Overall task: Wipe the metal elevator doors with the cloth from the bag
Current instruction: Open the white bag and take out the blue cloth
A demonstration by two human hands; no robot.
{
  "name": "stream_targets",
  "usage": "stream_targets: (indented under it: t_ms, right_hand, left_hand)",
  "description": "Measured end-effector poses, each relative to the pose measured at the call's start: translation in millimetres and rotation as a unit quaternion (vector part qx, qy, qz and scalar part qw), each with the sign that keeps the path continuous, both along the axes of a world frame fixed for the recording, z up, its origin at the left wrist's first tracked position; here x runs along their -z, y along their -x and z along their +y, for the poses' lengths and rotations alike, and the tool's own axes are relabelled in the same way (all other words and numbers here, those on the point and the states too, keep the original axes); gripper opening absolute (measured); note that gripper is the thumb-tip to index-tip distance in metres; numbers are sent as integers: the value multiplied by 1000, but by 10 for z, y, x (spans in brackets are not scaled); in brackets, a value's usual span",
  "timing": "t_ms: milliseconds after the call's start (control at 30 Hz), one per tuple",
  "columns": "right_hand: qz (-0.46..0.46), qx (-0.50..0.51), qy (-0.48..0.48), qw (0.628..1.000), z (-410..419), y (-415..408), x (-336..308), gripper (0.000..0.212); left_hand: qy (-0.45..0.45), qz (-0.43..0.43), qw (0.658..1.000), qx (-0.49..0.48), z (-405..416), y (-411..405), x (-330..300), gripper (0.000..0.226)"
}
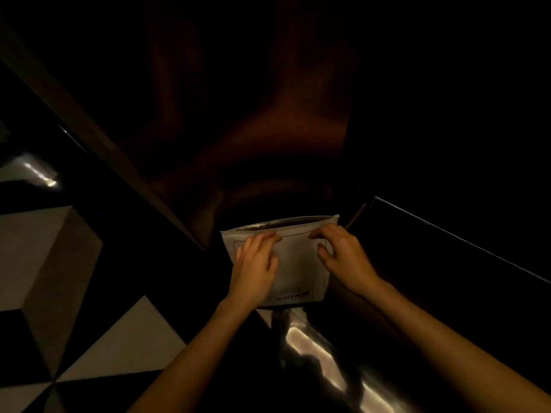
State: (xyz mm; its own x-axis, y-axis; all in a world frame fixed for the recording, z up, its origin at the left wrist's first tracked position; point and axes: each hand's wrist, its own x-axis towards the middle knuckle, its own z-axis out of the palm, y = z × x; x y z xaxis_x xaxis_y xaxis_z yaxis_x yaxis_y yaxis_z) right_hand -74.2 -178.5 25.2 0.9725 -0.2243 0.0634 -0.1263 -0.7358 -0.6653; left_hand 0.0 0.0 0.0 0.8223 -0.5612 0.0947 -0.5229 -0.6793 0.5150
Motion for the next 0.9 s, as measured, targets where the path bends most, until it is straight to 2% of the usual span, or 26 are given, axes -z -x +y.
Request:
stream_targets:
  t_ms: [167,300,533,667,733,833,900]
  right_hand:
    - [-99,-19,98,990,-94,-191,442,24]
    - [-94,-15,178,979,-99,-339,553,27]
    - [-15,-4,176,984,-101,-317,668,35]
    - [-18,3,138,990,-78,-201,681,40]
    - [-18,2,138,990,-64,-137,692,31]
    - [-6,35,88,995,-80,-60,565,17]
    - [1,58,53,997,-89,6,362,9]
  left_hand:
    - [-58,-178,982,-1,-60,-175,405,48]
    - [-108,-255,961,-11,-105,-344,518,47]
    - [-82,-267,960,-11,-83,-376,651,27]
    - [-48,-233,971,34,-19,-287,645,10]
    - [-46,-215,974,48,18,-203,589,10]
    - [-46,-209,973,92,45,-117,433,9]
    - [-66,-190,971,131,36,-42,186,18]
